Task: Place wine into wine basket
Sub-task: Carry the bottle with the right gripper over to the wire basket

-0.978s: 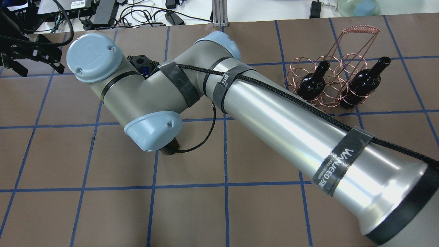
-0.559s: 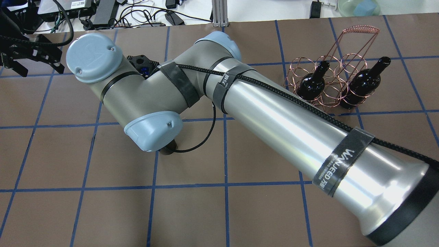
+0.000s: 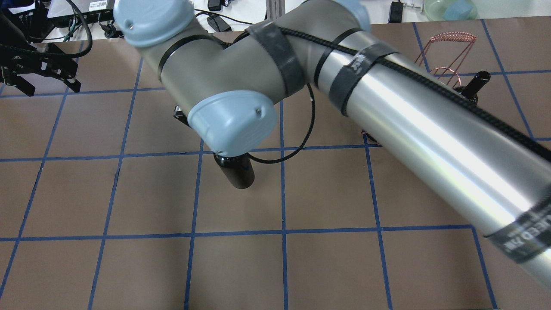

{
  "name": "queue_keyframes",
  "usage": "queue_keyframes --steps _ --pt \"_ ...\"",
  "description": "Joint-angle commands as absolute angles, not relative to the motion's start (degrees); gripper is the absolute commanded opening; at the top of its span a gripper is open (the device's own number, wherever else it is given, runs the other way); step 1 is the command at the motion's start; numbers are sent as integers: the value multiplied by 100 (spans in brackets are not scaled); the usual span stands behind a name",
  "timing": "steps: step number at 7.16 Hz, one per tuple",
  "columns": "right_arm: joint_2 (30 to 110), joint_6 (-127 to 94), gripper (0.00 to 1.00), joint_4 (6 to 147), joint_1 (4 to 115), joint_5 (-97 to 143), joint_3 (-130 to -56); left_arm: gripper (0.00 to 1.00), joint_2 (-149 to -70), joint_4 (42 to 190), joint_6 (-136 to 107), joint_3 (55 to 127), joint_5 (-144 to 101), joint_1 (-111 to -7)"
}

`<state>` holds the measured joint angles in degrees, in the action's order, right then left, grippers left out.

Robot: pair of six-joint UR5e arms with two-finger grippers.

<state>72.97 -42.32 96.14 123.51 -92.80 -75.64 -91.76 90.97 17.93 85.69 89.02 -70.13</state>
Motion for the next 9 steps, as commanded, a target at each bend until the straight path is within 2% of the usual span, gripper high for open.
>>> queue_keyframes --steps 1,4,6,9 --pt "8213 -2662 0 8957 11352 -9176 -8056 100 -9176 9097 1793 8569 8886 -7014" --pt "9016 52 0 8010 9622 -9211 -8253 100 -9185 9097 1714 8569 8851 -7127" --pt "9131 1663 0 7753 8443 -9202 -8253 100 -9115 9088 1024 8561 8860 -7626" --pt "9027 2127 0 8398 7928 -9009 -8253 100 -9035 9053 -259 8569 8860 -8558"
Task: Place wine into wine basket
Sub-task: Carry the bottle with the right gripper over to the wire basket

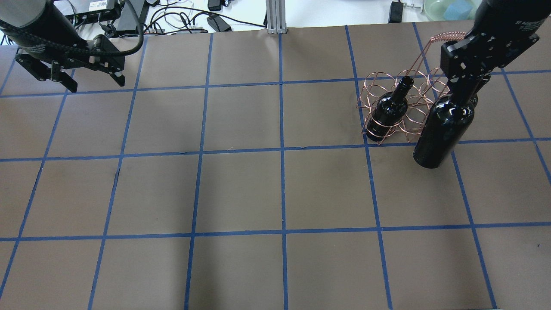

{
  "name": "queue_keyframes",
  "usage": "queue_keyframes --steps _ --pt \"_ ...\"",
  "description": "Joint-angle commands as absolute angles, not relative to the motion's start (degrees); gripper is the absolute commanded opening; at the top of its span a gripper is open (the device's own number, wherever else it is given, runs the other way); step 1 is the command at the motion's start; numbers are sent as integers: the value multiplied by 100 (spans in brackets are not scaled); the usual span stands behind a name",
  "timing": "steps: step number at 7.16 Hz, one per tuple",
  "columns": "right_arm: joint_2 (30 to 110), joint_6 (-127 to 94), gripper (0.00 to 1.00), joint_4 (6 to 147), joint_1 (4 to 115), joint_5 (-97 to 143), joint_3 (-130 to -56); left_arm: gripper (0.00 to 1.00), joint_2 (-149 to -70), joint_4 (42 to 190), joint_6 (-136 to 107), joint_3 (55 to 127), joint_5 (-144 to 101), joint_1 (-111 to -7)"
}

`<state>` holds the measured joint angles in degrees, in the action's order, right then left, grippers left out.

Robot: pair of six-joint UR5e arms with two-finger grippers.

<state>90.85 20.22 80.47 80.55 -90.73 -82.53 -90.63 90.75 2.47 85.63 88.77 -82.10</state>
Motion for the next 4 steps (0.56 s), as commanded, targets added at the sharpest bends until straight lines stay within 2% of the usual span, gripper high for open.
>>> queue_keyframes --steps 1,4 --pt "8870 2118 0 8759 7902 -9009 -8236 100 -9044 8853 -716 8569 8885 -8900" --pt "8517 2127 0 9456 7858 -8974 -8165 100 -9053 8745 -1230 8578 8903 -9474"
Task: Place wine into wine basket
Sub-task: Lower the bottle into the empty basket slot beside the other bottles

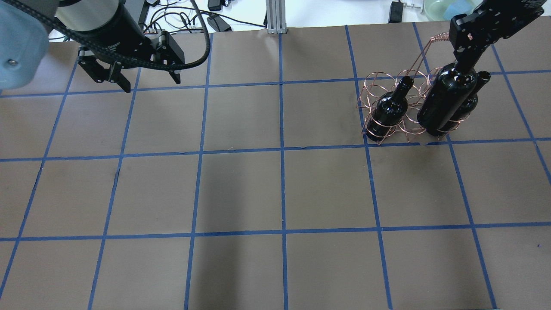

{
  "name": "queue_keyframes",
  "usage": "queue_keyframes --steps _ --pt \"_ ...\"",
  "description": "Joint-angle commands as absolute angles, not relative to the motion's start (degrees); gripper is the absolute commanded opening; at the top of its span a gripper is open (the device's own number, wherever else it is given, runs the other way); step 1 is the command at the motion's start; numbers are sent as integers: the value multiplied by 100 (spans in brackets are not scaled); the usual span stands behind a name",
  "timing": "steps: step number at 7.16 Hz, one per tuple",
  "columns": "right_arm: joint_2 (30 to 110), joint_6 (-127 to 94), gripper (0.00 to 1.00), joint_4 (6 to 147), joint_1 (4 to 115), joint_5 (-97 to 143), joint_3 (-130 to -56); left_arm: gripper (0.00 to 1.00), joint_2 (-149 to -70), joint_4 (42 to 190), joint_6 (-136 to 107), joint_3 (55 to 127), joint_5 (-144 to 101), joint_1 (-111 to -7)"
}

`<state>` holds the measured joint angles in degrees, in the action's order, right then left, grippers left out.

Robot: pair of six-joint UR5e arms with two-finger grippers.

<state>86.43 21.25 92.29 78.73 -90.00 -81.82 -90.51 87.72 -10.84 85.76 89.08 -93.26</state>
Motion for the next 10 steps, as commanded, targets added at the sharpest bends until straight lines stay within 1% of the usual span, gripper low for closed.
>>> queue_keyframes --steps 1,8,10 --pt "8438 2127 0 9527 7831 -8800 -8174 100 -9001 8745 -1222 8596 8851 -9501" --pt "8192 2197 0 9712 7647 -8552 -8226 100 -8991 8719 -968 8798 8903 -9580" --pt "8191 2276 0 9756 7559 -8534 -8244 100 -8912 8710 530 8789 9709 -9502"
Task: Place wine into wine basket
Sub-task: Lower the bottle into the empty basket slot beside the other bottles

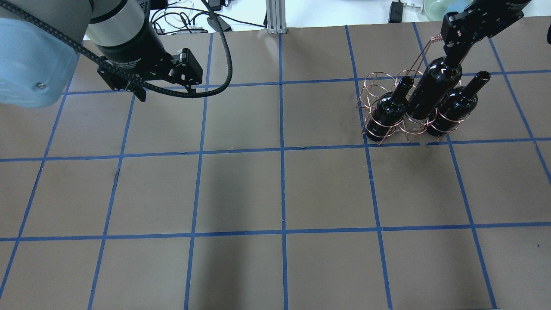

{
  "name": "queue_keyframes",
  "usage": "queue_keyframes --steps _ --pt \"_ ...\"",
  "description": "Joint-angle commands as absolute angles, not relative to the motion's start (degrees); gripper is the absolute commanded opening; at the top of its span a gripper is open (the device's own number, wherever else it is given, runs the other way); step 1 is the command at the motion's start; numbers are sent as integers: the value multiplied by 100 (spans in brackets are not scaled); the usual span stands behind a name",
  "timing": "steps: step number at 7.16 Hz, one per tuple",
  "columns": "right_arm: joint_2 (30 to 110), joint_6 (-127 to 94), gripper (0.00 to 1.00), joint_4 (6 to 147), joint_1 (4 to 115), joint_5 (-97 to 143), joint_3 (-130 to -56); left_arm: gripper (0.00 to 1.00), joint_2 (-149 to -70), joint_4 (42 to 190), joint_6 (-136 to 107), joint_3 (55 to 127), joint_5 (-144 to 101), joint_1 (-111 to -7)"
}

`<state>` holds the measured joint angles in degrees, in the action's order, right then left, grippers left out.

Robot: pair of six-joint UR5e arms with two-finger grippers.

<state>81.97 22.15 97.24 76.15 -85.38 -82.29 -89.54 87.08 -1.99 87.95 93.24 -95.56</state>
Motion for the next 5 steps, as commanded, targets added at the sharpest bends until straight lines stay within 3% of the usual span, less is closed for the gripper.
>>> queue_keyframes --steps 1,5 --pt "8165 2294 0 9756 7532 -8534 -8244 100 -8912 8762 580 8789 9703 -9449" --pt "8051 2285 0 10114 7541 -8499 -8699 99 -8886 8815 589 8824 8973 -8930"
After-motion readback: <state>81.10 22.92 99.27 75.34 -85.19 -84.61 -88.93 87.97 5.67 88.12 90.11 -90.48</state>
